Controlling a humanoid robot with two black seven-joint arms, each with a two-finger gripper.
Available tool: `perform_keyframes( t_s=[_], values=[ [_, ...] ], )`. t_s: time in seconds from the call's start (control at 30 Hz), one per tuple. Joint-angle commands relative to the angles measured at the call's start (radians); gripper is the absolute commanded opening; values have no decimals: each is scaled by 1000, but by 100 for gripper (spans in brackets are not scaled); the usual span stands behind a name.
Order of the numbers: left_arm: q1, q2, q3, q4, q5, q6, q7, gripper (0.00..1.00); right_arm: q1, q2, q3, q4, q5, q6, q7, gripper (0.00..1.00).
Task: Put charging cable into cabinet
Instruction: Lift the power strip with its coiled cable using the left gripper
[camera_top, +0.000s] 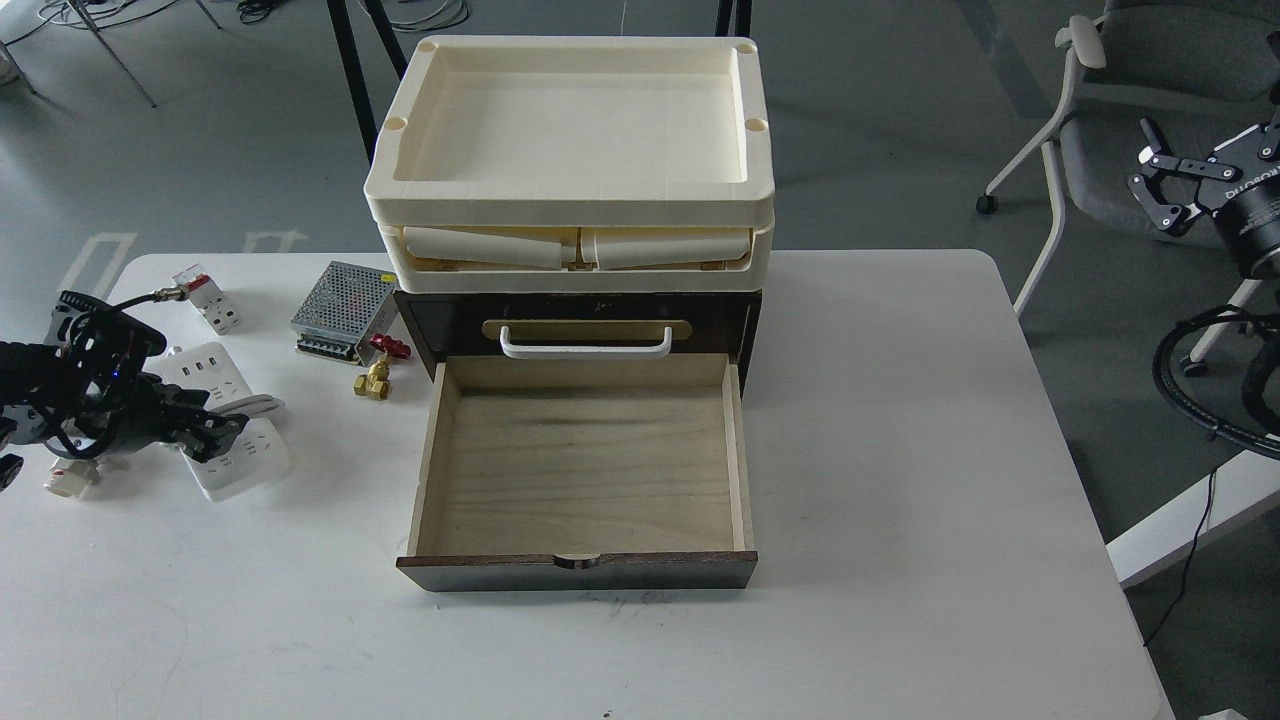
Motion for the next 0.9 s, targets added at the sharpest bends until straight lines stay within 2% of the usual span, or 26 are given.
perform_keyframes(
  t_s=[0.0,0.07,0.43,0.63,0.87],
  values=[
    [0,-1,0,2,0,6,0,49,-3,-1,1,0,0,0,0,100],
    [3,-2,1,8,0,12,0,47,-3,-1,1,0,0,0,0,100],
    [3,-19,1,48,0,47,0,3,-9,-3,1,-1,0,0,0,100],
    [0,-13,0,45,0,88,0,0,-9,-3,1,-8,0,0,0,100],
    [-52,46,-3,-3,0,75,0,0,-12,-5,3,-8,0,0,0,100]
  ],
)
